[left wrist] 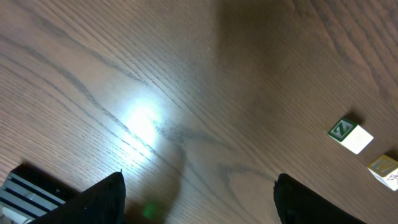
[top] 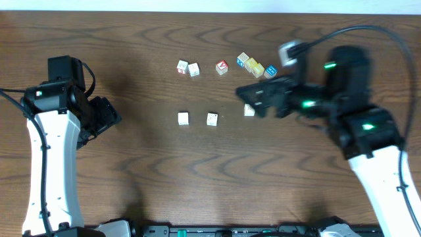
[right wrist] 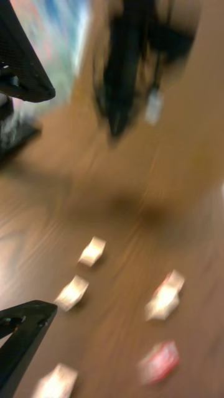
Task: Lift 3 blocks
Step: 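Move the right gripper over the front-right white block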
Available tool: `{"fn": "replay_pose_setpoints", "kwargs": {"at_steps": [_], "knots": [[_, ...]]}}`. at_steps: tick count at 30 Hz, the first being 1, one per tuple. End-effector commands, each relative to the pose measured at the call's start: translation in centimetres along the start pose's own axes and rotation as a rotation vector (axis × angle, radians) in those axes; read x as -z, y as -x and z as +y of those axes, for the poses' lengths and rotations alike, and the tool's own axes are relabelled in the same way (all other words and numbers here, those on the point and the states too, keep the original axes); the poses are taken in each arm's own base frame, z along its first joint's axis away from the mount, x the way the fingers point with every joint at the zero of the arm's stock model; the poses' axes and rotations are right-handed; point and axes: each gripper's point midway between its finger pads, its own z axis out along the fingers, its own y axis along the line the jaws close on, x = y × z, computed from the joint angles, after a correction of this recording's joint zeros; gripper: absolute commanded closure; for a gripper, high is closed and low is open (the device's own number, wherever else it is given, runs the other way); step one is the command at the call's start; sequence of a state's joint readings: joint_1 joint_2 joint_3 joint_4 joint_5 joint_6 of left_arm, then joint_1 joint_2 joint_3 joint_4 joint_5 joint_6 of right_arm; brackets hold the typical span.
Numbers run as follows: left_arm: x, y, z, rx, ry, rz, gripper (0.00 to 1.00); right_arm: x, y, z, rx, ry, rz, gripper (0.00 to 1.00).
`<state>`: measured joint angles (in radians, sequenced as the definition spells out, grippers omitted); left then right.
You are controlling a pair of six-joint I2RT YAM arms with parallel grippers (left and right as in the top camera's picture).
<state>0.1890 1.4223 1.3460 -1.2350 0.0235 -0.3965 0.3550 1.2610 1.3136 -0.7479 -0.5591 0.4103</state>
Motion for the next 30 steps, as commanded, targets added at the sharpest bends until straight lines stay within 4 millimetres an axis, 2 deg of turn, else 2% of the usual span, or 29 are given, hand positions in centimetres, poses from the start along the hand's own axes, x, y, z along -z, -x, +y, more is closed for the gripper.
{"fn": "replay_pose_setpoints", "kwargs": {"at_steps": [1,3,7,13,18,30], "knots": [[0.5,0.3,0.1,0.013,0.000,-0.016,0.23,-0.1,0.9,-6.3,-0.024,-0.492,-0.096,0.01],[0.5,0.3,0.1,0.013,0.000,-0.016,0.23,-1.5,-0.8,-7.6,-0.020,-0.573,-0.007,0.01],[0.5,0.3,0.1,0.013,0.000,-0.016,0.23,-4.3,-2.7,-9.7,-0.036,-0.622,0.109,0.01],[0.5,0.3,0.1,0.013,0.000,-0.017,0.23,-7.9,-3.0,-11.9,-0.048,-0.643,0.149,0.01],[0.5,0.3,0.1,0.013,0.000,-0.016,0.23,-10.1,-3.5,-14.7,-0.044,-0.722,0.171,0.03],[0.5,0.3,0.1,0.013,0.000,-0.017,0.23,-15.3,-7.7,-21.3,-0.131,-0.791,0.327,0.16]]}}
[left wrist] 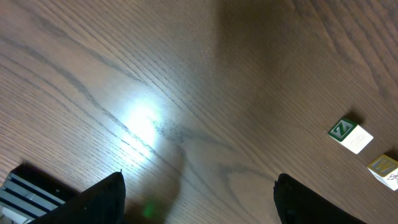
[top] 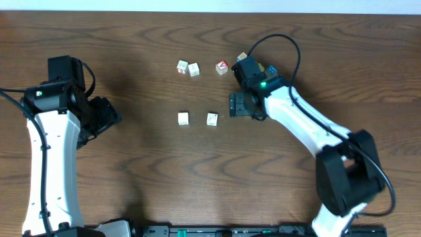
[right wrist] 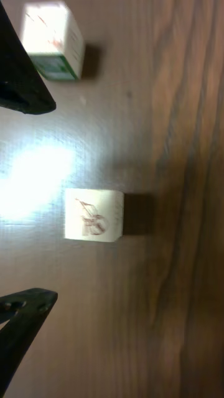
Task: Lift 3 blocks
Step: 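Move the right gripper over the front-right white block, then lower the right gripper and close on the white M block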
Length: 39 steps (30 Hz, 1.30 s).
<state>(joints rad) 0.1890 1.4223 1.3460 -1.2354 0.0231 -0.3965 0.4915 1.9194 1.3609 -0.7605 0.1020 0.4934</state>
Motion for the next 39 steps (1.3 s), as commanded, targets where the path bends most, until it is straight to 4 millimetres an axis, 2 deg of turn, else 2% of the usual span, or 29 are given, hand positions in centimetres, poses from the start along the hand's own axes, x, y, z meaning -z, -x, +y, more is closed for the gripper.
{"fn": "replay_pose_setpoints", "kwargs": {"at_steps": [1,6,16,18,22,30,35,39], "knots": [[0.5,0.3,0.1,0.013,0.000,-0.016,0.23,-1.7,0.7,-0.1,-0.010,0.018,0.015,0.18],[0.5,0.4,0.1,0.013,0.000,-0.017,0.23,-2.8,1.5,-0.3,-0.007,0.031,0.000,0.20],[0.5,0.4,0.1,0.013,0.000,-0.017,0.23,-3.2,2.3,-2.6,-0.041,0.023,0.002,0.38],[0.5,0.4,0.1,0.013,0.000,-0.017,0.23,-3.2,2.3,-2.5,-0.037,0.040,0.010,0.41],[0.5,0.3,0.1,0.013,0.000,-0.016,0.23,-3.1,2.0,-1.6,0.012,0.089,0.025,0.41],[0.5,0.4,0.1,0.013,0.000,-0.017,0.23,-3.0,1.1,-1.4,0.023,0.107,0.063,0.42],[0.5,0.4,0.1,0.013,0.000,-0.017,0.23,-3.0,1.0,-1.3,0.024,0.114,0.069,0.46],[0.5,0.3,0.1,0.013,0.000,-0.016,0.23,-3.0,1.1,-1.3,0.019,0.115,0.067,0.55]]}}
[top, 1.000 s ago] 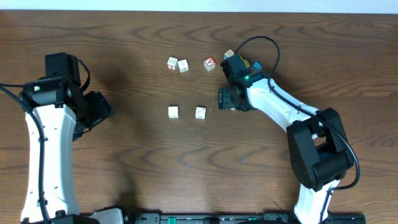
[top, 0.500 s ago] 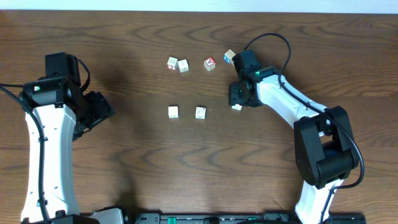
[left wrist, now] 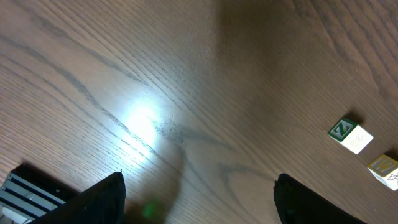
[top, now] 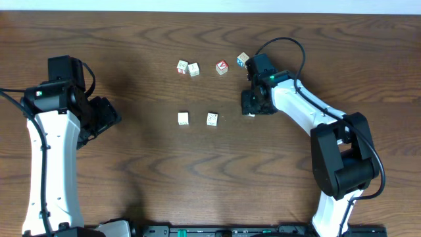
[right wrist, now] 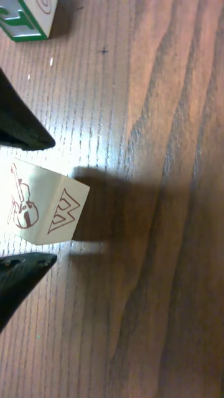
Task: Lift 3 blocks
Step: 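Lower the right gripper and close on the white M block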
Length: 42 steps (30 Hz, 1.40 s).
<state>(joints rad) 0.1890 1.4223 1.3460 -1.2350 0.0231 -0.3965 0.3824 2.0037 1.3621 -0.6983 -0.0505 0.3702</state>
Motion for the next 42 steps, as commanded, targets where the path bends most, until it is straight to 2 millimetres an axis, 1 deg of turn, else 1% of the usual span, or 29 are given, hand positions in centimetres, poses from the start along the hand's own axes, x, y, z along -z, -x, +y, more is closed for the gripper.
{"fn": "replay_pose_setpoints", "kwargs": {"at_steps": [1,3,10,15,26,32,39,42], "knots": [[0.53,0.34,0.08,0.013,0.000,-0.016,0.23,0.24,0.35,0.22,-0.001,0.010,-0.007,0.56],[0.53,0.34,0.08,0.013,0.000,-0.016,0.23,0.24,0.34,0.22,-0.005,0.010,-0.007,0.58],[0.53,0.34,0.08,0.013,0.000,-0.016,0.23,0.24,0.42,0.22,-0.011,0.009,-0.010,0.58],[0.53,0.34,0.08,0.013,0.000,-0.016,0.23,0.23,0.43,0.18,-0.074,0.007,-0.011,0.58],[0.53,0.34,0.08,0.013,0.000,-0.016,0.23,0.20,0.28,0.40,-0.142,0.002,-0.010,0.57],[0.53,0.34,0.08,0.013,0.000,-0.016,0.23,0.20,0.45,-0.25,-0.148,-0.037,-0.025,0.58],[0.53,0.34,0.08,0.013,0.000,-0.016,0.23,-0.08,0.32,-0.20,-0.164,-0.038,-0.020,0.60],[0.53,0.34,0.08,0.013,0.000,-0.016,0.23,-0.41,0.11,-0.30,-0.164,-0.043,-0.011,0.66]]}}
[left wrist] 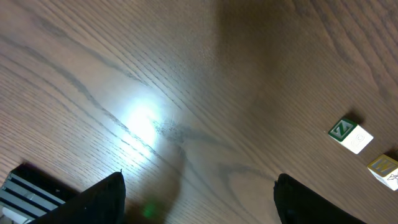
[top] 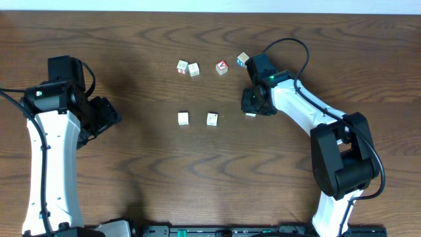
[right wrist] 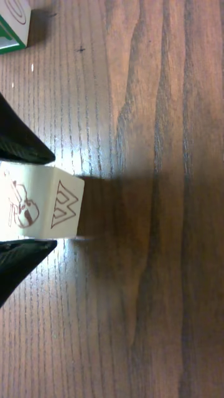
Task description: Lift 3 blocks
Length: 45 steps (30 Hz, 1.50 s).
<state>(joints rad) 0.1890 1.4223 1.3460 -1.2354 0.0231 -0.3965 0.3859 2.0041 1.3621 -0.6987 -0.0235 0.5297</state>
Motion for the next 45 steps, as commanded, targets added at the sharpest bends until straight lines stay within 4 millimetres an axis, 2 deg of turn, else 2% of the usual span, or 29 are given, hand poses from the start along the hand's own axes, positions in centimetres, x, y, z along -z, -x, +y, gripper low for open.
{"fn": "replay_pose_setpoints", "kwargs": {"at_steps": [1,9,14,19,28,34,41,45], "knots": [[0.5,0.3,0.1,0.013,0.000,-0.016,0.23,-0.5,-0.1,0.0,-0.008,-0.020,0.002,0.68],[0.5,0.3,0.1,0.013,0.000,-0.016,0.23,-0.5,-0.5,-0.3,0.052,-0.032,0.022,0.78],[0.5,0.3,0.1,0.013,0.000,-0.016,0.23,-0.2,-1.8,-1.1,0.112,-0.057,0.081,0.81],[0.5,0.3,0.1,0.013,0.000,-0.016,0.23,0.1,-3.5,-2.1,0.162,-0.089,0.153,0.80],[0.5,0.3,0.1,0.013,0.000,-0.016,0.23,0.6,-5.3,-3.1,0.172,-0.126,0.233,0.80],[0.5,0.4,0.1,0.013,0.000,-0.017,0.23,0.6,-5.0,-3.6,0.159,-0.131,0.229,0.78],[0.5,0.3,0.1,0.013,0.000,-0.016,0.23,0.4,-3.3,-5.0,0.104,-0.121,0.193,0.78],[0.5,0.4,0.1,0.013,0.000,-0.017,0.23,0.5,-3.1,-5.3,0.082,-0.094,0.203,0.78]]}}
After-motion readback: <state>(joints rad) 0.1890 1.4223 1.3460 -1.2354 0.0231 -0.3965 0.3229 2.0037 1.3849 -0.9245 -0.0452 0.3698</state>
